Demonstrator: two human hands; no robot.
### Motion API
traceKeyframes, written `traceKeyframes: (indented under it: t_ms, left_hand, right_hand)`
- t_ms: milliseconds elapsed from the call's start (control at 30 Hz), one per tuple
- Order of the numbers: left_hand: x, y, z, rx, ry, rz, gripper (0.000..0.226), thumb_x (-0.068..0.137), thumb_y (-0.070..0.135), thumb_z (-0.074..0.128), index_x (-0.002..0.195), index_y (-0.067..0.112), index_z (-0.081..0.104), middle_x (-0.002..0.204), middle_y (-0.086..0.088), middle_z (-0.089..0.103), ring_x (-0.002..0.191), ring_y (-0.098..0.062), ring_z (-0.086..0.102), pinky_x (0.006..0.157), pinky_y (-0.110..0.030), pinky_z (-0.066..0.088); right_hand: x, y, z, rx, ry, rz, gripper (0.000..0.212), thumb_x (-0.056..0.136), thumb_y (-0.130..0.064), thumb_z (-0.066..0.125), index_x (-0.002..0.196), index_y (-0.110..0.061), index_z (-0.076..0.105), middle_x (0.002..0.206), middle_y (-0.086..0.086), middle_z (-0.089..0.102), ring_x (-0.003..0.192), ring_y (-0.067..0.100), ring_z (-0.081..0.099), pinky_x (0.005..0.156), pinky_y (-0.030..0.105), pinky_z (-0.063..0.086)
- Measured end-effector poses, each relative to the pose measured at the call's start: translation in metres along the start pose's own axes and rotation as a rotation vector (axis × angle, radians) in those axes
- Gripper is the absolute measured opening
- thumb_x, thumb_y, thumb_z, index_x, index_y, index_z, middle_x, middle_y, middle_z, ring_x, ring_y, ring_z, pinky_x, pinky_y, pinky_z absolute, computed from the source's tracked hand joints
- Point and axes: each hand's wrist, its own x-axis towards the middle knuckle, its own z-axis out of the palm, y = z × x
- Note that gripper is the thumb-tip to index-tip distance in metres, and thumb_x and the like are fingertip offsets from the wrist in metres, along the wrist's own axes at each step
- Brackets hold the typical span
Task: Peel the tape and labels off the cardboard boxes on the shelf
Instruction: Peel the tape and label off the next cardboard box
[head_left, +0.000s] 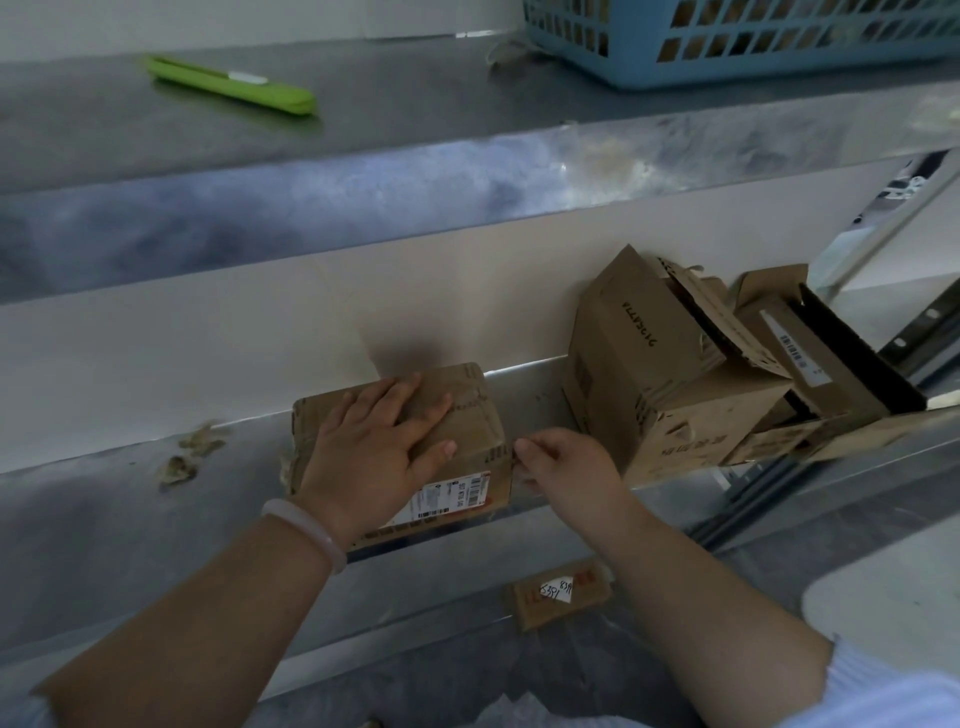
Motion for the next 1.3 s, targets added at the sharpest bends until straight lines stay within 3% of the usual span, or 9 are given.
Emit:
traceKeyframes:
  t_ms: [67,200,433,600,767,900,1033,1133,1300]
  left_hand:
    - [0.000,0.000,0.000,-0.012,0.001,0.000,0.079,0.075,0.078,-0.010,0.146,0.053,0.011,0.160,0.011,0.005,0.146,-0.014,0.002,0.119,-0.041,0.005]
    - [-0.001,0.001,-0.001,-0.013,0.005,-0.001,0.079,0.074,0.078,-0.010,0.146,0.053,0.012,0.160,0.012,0.006,0.145,-0.013,0.002,0.118,-0.039,0.003]
    - [-0.001,0.001,-0.002,0.003,-0.005,-0.003,0.081,0.073,0.077,-0.011,0.146,0.051,0.012,0.160,0.011,0.005,0.146,-0.014,0.002,0.119,-0.039,0.002]
    - [-0.001,0.002,-0.003,-0.007,-0.008,-0.005,0.095,0.063,0.082,-0.024,0.146,0.052,0.012,0.160,0.011,0.004,0.146,-0.014,0.001,0.119,-0.039,0.000]
    - [0.000,0.002,-0.002,-0.014,-0.011,-0.012,0.097,0.062,0.083,-0.025,0.145,0.053,0.013,0.160,0.011,0.004,0.146,-0.015,0.002,0.119,-0.039,-0.001]
    - [0.000,0.002,-0.002,-0.010,-0.025,-0.014,0.094,0.062,0.083,-0.023,0.145,0.053,0.010,0.160,0.012,0.001,0.146,-0.015,-0.001,0.119,-0.039,-0.001]
    - [0.000,0.001,-0.002,-0.020,-0.029,-0.014,0.097,0.060,0.084,-0.024,0.145,0.054,0.011,0.160,0.012,0.002,0.146,-0.015,0.000,0.119,-0.040,-0.001]
    - [0.001,0.001,-0.001,-0.036,-0.011,-0.012,0.096,0.062,0.085,-0.022,0.145,0.053,0.014,0.160,0.012,0.004,0.146,-0.015,0.001,0.119,-0.041,0.001]
    - [0.001,0.003,0.001,-0.033,0.000,-0.029,0.090,0.067,0.084,-0.017,0.145,0.053,0.014,0.160,0.011,0.005,0.146,-0.016,0.002,0.119,-0.042,0.002]
  right_hand:
    - [0.001,-0.005,0.000,0.092,-0.002,0.040,0.015,0.092,-0.026,0.063,0.095,-0.017,0.073,0.092,0.000,0.073,0.092,0.015,0.068,0.092,0.040,0.054]
    - [0.001,-0.009,-0.003,0.178,-0.004,0.065,0.006,0.087,-0.024,0.070,0.086,-0.018,0.072,0.088,0.000,0.073,0.088,0.014,0.069,0.090,0.040,0.055]
    - [0.003,-0.022,-0.011,-0.131,-0.155,0.023,0.015,0.098,-0.028,0.053,0.085,-0.021,0.057,0.098,0.007,0.068,0.093,0.020,0.066,0.088,0.039,0.054]
    - [-0.001,-0.031,-0.014,0.114,-0.242,0.143,0.015,0.100,-0.015,0.048,0.090,-0.008,0.057,0.078,0.005,0.064,0.061,0.007,0.063,0.051,0.017,0.051]
    - [0.001,-0.036,-0.019,0.331,-0.361,0.261,0.021,0.100,-0.011,0.048,0.081,-0.005,0.056,0.064,0.004,0.062,0.055,0.010,0.064,0.060,0.029,0.057]
    - [0.000,-0.038,-0.021,0.482,-0.421,0.370,0.025,0.099,-0.007,0.048,0.075,-0.006,0.054,0.059,0.003,0.056,0.047,0.008,0.058,0.053,0.029,0.056]
    - [-0.003,-0.034,-0.023,0.538,-0.348,0.331,0.012,0.096,-0.007,0.056,0.088,0.001,0.060,0.074,0.012,0.058,0.064,0.016,0.062,0.058,0.032,0.057]
    - [-0.006,-0.023,-0.022,0.439,-0.242,0.270,0.023,0.092,-0.015,0.063,0.098,0.006,0.064,0.082,0.011,0.068,0.075,0.018,0.067,0.066,0.038,0.060]
    - [-0.008,-0.017,-0.007,0.268,-0.108,0.212,0.029,0.084,-0.030,0.074,0.093,-0.004,0.066,0.084,0.007,0.074,0.077,0.015,0.072,0.071,0.036,0.061]
